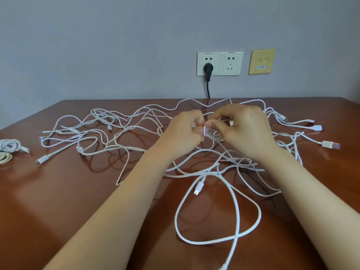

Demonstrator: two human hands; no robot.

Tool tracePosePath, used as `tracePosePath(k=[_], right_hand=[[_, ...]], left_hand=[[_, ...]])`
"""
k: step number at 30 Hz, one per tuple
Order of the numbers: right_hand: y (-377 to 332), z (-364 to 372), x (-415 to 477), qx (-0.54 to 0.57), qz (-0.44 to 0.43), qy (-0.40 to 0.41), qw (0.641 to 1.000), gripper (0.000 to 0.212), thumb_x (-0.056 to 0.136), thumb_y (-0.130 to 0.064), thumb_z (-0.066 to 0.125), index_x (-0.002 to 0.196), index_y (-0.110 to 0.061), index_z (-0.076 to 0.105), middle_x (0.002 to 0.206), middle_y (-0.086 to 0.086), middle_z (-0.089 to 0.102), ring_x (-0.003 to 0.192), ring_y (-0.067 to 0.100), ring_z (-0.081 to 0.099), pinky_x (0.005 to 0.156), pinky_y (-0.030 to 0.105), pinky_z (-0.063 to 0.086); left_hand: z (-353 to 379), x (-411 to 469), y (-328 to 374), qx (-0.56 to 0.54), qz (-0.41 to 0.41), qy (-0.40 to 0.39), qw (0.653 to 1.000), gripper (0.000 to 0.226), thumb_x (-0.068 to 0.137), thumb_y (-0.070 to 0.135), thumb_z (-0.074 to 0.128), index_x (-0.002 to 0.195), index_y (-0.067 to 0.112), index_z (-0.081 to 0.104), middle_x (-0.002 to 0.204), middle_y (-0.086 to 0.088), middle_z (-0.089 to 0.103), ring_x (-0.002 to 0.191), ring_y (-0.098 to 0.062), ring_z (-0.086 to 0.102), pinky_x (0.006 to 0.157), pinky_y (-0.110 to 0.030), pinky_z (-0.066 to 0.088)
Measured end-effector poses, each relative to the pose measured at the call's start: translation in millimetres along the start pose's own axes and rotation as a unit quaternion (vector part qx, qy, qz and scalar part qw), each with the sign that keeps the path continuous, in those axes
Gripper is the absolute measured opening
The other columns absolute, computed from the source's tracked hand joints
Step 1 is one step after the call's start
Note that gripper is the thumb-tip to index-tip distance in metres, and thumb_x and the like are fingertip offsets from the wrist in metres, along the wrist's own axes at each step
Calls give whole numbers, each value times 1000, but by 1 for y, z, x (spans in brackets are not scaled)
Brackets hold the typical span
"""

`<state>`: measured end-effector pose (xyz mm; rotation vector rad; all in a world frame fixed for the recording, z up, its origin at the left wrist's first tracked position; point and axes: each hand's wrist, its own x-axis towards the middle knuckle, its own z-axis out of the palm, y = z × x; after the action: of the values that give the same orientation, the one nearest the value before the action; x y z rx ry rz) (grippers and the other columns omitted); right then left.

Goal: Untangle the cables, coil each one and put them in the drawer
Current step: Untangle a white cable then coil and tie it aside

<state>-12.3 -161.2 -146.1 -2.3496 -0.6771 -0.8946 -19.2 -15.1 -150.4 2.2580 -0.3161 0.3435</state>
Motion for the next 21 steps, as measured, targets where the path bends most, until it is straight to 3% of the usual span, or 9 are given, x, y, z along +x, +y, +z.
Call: tracePosePath(k=[2, 5, 9, 14, 18, 21], right_hand=[[2, -1, 2, 47, 41, -9, 998, 7, 78, -33, 70, 73, -28, 71, 61, -17, 57, 69, 10, 54, 66, 26, 35], [6, -2, 5, 126, 87, -20, 988, 16, 74, -30, 75, 62, -34, 64, 57, -15, 56, 58, 7, 49, 62, 26, 37], [8, -8, 9, 208, 153, -47, 965, 16, 73, -22, 77, 63, -27, 66, 53, -6, 56, 44, 1, 43, 49, 12, 32], [20, -14, 6, 416, 262, -201, 848, 8, 59, -27, 70, 61, -19, 73, 55, -3, 64, 46, 4, 52, 44, 13, 33], [24, -3, 5, 473, 295, -183, 810, 21, 75, -14, 63, 57, -19, 72, 55, 1, 52, 36, 3, 33, 38, 14, 22], [19, 4, 4, 535, 315, -187, 761, 18, 71, -20, 62, 54, -21, 69, 60, 1, 39, 35, 3, 21, 41, 17, 16]], left_hand=[[1, 0, 0, -16, 7, -19, 1000, 26, 82, -7, 49, 67, 15, 49, 66, -1, 63, 59, -2, 51, 54, -17, 37], [1, -1, 1, -44, 18, -42, 998, 27, 89, -4, 45, 69, 14, 49, 61, 4, 59, 45, 4, 46, 46, -11, 32], [2, -3, 2, -83, 23, -54, 995, 33, 93, 1, 46, 68, 21, 50, 55, 10, 58, 43, 1, 39, 51, -15, 33], [3, -7, 9, -116, 31, -90, 989, 35, 94, -2, 45, 71, 23, 54, 56, 13, 58, 48, 4, 47, 55, -8, 37], [5, -6, 8, -116, 33, -74, 990, 35, 94, 0, 45, 75, 27, 53, 66, 14, 58, 52, 7, 50, 62, -10, 39], [9, -4, 6, -110, 21, -46, 993, 32, 94, 1, 47, 75, 26, 51, 55, 20, 58, 50, 7, 48, 60, -12, 40]])
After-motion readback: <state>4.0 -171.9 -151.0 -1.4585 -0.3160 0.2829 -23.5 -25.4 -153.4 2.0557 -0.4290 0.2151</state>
